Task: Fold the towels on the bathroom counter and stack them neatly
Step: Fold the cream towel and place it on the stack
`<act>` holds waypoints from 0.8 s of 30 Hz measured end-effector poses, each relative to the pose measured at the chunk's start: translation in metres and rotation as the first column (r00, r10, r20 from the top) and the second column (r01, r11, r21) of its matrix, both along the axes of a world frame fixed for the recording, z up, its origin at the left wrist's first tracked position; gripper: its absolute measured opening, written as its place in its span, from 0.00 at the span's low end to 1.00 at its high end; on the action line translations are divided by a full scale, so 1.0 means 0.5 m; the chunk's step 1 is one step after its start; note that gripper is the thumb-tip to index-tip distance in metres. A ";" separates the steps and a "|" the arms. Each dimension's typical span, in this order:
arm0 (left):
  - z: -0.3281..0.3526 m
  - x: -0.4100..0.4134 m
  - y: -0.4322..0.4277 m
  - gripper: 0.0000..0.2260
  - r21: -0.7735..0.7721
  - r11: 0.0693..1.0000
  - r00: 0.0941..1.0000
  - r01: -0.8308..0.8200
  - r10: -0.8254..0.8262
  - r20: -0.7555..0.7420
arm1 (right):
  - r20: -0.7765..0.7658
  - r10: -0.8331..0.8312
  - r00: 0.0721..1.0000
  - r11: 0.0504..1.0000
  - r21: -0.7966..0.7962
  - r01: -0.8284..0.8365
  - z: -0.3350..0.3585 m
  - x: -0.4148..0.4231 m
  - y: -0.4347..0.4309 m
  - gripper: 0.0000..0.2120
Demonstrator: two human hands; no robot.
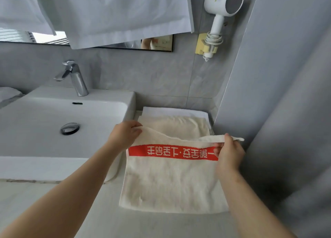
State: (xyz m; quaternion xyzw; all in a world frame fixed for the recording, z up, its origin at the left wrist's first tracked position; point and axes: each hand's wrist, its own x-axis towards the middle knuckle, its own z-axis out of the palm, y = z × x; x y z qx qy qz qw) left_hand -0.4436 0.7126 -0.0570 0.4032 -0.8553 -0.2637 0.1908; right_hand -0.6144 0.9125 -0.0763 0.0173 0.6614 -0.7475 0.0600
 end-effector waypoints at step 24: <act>-0.093 -0.247 -0.251 0.11 0.120 0.978 0.971 -0.171 0.146 0.189 | 0.098 0.211 0.972 0.951 0.209 -0.228 -0.078 -0.293 -0.258 0.13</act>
